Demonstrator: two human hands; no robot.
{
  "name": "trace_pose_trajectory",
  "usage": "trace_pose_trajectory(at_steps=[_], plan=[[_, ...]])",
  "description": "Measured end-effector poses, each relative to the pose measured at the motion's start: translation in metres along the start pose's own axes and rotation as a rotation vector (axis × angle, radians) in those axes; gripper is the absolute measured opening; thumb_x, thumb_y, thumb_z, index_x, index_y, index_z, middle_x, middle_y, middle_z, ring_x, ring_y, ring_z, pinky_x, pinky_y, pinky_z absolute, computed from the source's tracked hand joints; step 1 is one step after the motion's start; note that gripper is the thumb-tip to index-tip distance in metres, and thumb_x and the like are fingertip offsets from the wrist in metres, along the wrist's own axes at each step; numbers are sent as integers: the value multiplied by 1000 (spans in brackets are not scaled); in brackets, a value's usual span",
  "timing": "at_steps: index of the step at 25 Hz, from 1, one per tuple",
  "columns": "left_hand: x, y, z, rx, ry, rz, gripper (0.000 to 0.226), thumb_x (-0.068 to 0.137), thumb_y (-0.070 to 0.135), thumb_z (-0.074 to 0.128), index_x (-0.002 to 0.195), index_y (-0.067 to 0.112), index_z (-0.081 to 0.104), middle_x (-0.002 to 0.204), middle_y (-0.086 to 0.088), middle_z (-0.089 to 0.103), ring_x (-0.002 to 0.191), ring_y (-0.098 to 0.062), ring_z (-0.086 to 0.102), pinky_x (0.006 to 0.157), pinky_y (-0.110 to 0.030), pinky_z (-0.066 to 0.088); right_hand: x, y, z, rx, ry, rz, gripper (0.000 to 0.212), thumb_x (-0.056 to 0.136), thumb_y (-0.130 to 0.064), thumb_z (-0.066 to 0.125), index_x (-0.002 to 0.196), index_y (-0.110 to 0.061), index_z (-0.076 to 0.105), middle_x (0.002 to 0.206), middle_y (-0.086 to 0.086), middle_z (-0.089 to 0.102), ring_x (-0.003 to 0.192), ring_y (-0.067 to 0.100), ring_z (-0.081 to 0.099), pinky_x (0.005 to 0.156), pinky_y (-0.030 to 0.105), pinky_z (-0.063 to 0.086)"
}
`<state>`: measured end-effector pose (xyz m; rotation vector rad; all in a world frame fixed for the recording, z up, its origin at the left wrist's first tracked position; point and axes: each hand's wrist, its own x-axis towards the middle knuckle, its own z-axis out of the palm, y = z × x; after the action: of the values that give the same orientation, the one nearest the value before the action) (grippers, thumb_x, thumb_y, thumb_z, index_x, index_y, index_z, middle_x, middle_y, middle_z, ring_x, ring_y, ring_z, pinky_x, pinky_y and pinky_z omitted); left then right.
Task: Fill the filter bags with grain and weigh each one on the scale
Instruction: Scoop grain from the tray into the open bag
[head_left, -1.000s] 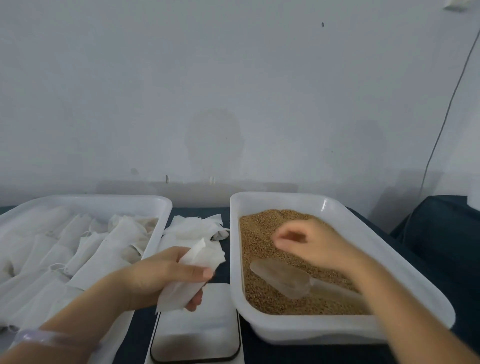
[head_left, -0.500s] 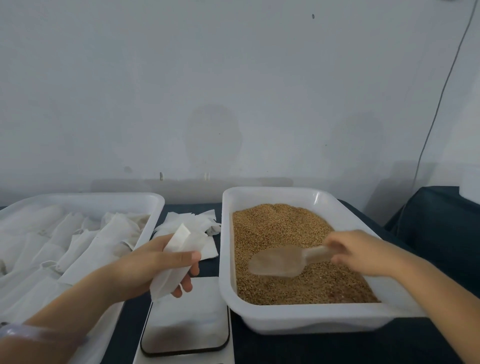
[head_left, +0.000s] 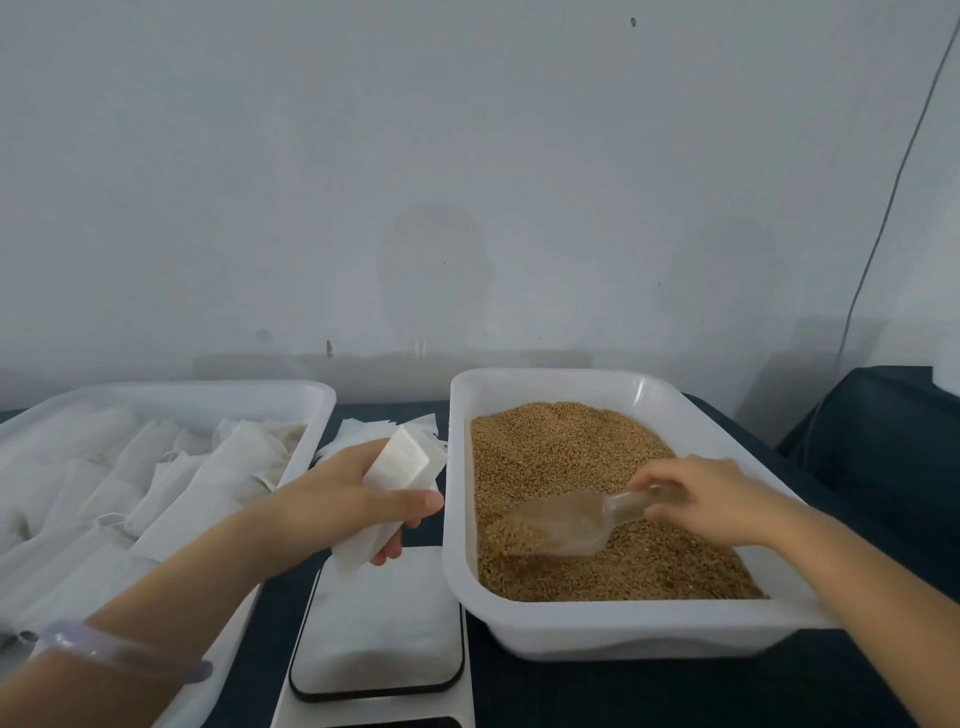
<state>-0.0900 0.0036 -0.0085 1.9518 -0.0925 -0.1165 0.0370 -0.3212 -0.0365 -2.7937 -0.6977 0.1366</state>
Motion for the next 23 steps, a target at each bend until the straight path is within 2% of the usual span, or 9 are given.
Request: trace_pose_trajectory(at_steps=[3,6,8,10,12,18,20,22,23], plan=[[10,9,14,52,59,35,24,80,25,73,97,23,57,61,6,64,53,-10,59,55,-23,52,-17,10,-16,67,29,15,26,87,-30,63,104,-48,53,101,-29,55,102,-4,52,92,22,40],[28,16,35,127,117,89,35,73,33,78,100,29,57,79,1,67,67,-11,65,69,-34,57,-36,18,-45,92,99,8,28,86,-29,64,104,-49,55,104,-32,55,101,-7,53,94,24,40],[41,17,49,203,125,133,34,70,40,78,91,36,52,85,7,62,77,-8,62,66,-27,52,-46,20,-68,183,170,-18,30,85,-27,66,100,-52,58,102,-35,59,99,-16,53,87,18,38],[51,14,60,282,131,145,35,69,46,77,85,37,47,85,13,57,77,-5,56,62,-21,42,-51,18,-87,242,222,-38,30,83,-27,68,98,-52,61,98,-37,62,98,-22,52,83,14,37],[56,10,67,309,156,130,39,69,49,76,91,33,49,88,11,56,81,-5,55,62,-22,42,-52,14,-98,260,240,-55,31,82,-25,69,96,-51,63,96,-36,64,97,-21,53,84,12,36],[61,4,77,310,180,132,51,69,52,74,108,27,51,95,9,60,85,-7,57,68,-24,48,-47,-9,-109,128,240,-114,32,84,-21,69,98,-48,62,102,-28,64,100,-19,51,93,19,33],[61,3,78,270,162,134,55,69,53,75,113,31,50,99,13,59,87,0,55,68,-19,45,-44,-17,-118,49,273,-143,33,83,-22,69,98,-50,61,102,-27,63,104,-14,50,94,20,31],[59,3,78,189,144,137,54,67,54,77,111,38,50,100,18,58,87,4,54,65,-15,42,-41,-20,-128,30,295,-156,33,82,-22,70,97,-49,61,102,-26,63,104,-13,51,92,15,32],[58,3,78,122,135,146,54,64,54,78,108,40,51,100,15,60,88,3,57,68,-17,47,-41,-19,-131,47,290,-157,32,82,-21,70,97,-48,62,102,-26,64,103,-14,52,88,8,33]])
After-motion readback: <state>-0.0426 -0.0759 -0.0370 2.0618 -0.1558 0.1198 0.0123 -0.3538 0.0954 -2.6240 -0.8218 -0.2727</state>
